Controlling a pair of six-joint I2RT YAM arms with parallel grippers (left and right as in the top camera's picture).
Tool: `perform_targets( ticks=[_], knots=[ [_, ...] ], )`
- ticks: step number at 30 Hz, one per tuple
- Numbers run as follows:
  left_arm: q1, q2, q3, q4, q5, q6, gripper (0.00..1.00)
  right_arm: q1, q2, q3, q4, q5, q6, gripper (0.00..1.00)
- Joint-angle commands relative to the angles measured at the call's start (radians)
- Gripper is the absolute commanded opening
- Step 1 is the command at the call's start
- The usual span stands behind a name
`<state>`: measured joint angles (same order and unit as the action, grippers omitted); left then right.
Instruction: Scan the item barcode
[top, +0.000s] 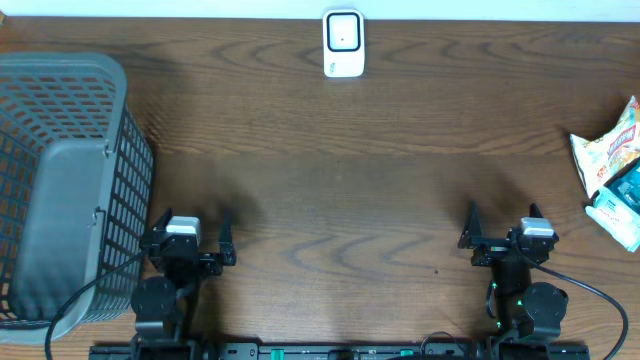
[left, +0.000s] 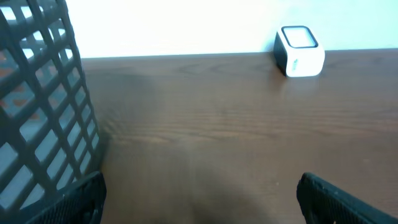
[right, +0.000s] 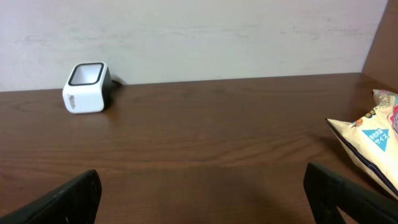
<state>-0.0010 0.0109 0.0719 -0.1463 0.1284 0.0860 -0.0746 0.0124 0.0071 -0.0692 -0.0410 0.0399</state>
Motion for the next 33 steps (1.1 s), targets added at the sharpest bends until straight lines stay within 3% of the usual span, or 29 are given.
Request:
perform_targets(
  ticks=[1,14,33],
  knots=[
    [-0.004,-0.01,-0.068,0.091,0.002,-0.002,0.98,-0.003,-0.007,-0.002,-0.004,0.006,-0.014,0.99],
    [-0.007,-0.01,-0.068,0.081,-0.034,-0.132,0.98,-0.003,-0.007,-0.002,-0.004,0.006,-0.014,0.99],
    [-0.007,-0.007,-0.068,0.084,-0.035,-0.129,0.98,-0.003,-0.007,-0.002,-0.004,0.006,-0.014,0.99]
  ],
)
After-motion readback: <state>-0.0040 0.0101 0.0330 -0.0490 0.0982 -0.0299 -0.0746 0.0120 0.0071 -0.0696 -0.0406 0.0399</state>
